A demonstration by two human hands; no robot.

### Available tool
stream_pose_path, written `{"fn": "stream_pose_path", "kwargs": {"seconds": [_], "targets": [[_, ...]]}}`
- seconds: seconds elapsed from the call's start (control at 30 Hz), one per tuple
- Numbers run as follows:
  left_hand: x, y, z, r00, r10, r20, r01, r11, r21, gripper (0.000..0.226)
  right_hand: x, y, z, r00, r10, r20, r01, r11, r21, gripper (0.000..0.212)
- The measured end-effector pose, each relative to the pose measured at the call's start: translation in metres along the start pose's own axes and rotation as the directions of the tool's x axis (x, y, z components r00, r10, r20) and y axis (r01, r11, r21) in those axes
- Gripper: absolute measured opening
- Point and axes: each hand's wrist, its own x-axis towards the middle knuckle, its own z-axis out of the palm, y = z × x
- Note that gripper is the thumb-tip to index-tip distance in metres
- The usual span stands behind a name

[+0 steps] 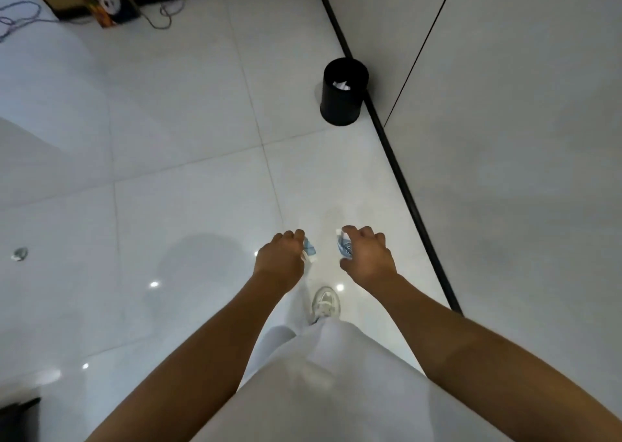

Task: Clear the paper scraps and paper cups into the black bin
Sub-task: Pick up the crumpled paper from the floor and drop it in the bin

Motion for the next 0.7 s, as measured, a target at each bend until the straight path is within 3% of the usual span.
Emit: {"fn": "stream_pose_path", "kwargs": {"seconds": [0.7], "targets": [[0.430,0.019,-0.186,0.994,0.086,0.064,-0.084,0.996,-0.034,0.043,0.393,-0.022,-0.233,0.998,0.061,-0.030,-0.061,0.998,0.000,0.057]]}}
